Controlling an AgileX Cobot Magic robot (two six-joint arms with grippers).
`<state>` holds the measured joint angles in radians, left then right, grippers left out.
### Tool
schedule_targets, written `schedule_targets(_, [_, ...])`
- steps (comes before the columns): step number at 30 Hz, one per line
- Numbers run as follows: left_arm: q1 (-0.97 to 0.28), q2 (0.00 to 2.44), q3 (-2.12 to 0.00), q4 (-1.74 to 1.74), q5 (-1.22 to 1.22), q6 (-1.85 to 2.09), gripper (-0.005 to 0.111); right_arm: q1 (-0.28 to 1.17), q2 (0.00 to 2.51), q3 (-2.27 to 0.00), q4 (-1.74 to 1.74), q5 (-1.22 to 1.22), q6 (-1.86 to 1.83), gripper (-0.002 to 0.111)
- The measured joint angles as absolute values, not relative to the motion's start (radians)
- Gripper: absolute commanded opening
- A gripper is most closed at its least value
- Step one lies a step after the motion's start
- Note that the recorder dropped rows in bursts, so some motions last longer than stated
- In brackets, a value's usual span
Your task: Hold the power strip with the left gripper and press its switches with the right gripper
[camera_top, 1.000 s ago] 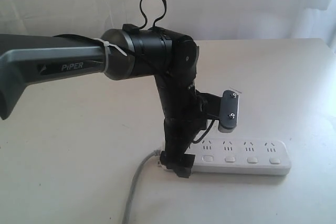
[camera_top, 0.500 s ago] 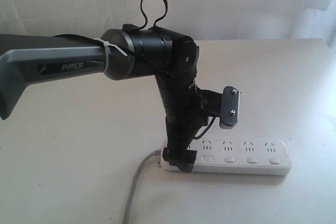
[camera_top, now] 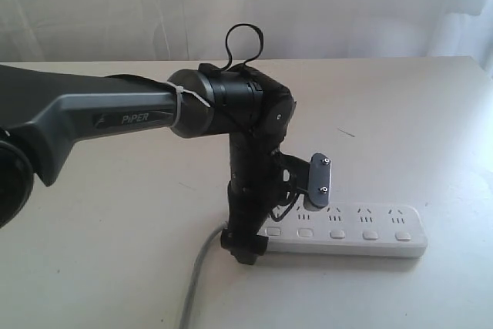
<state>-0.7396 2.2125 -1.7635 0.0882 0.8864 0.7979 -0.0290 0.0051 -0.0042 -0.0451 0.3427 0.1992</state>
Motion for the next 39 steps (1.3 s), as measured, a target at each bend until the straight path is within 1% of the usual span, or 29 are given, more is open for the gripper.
schedule_targets(7, [-0.742, 2.216, -1.765, -0.013, 0.88, 0.876, 0.105, -0.029, 0.005, -0.004, -0.045, 0.343, 0.199, 0.0])
schedule_targets(9, [-0.745, 2.217, -1.765, -0.038, 0.869, 0.88, 0.102, -0.029, 0.005, -0.004, -0.045, 0.343, 0.199, 0.0])
schedule_targets(10, [-0.745, 2.217, -1.765, -0.04, 0.869, 0.877, 0.09, -0.029, 0.005, -0.004, -0.045, 0.343, 0.199, 0.0])
schedule_targets(11, [-0.745, 2.217, -1.765, -0.044, 0.864, 0.863, 0.073, -0.029, 0.005, -0.004, -0.045, 0.343, 0.199, 0.0])
schedule_targets(12, [-0.745, 2.217, -1.765, -0.041, 0.862, 0.835, 0.063, -0.029, 0.005, -0.004, -0.045, 0.343, 0.199, 0.0])
schedule_targets(13, [-0.746, 2.217, -1.765, -0.033, 0.862, 0.81, 0.032, -0.029, 0.005, -0.004, -0.045, 0.343, 0.199, 0.0])
schedule_targets(14, [-0.753, 2.217, -1.765, 0.0, 0.866, 0.76, 0.015, -0.029, 0.005, -0.004, -0.045, 0.343, 0.199, 0.0])
schedule_targets(15, [-0.754, 2.217, -1.765, 0.012, 0.872, 0.736, 0.001, -0.029, 0.005, -0.004, -0.045, 0.343, 0.199, 0.0])
schedule_targets(20, [-0.749, 2.217, -1.765, 0.138, 0.991, 0.672, 0.001, -0.029, 0.005, -0.004, -0.045, 0.343, 0.199, 0.0])
schedule_targets(26, [-0.699, 2.22, -1.765, 0.181, 1.122, 0.663, 0.0, -0.029, 0.005, -0.004, -0.045, 0.343, 0.199, 0.0])
schedule_targets(33, [-0.684, 2.21, -1.765, 0.172, 1.125, 0.667, 0.0, -0.029, 0.005, -0.004, -0.045, 0.343, 0.199, 0.0])
schedule_targets(39, [-0.684, 2.105, -1.731, 0.04, 1.057, 0.716, 0.0, -0.029, 0.005, -0.004, -0.045, 0.343, 0.199, 0.0])
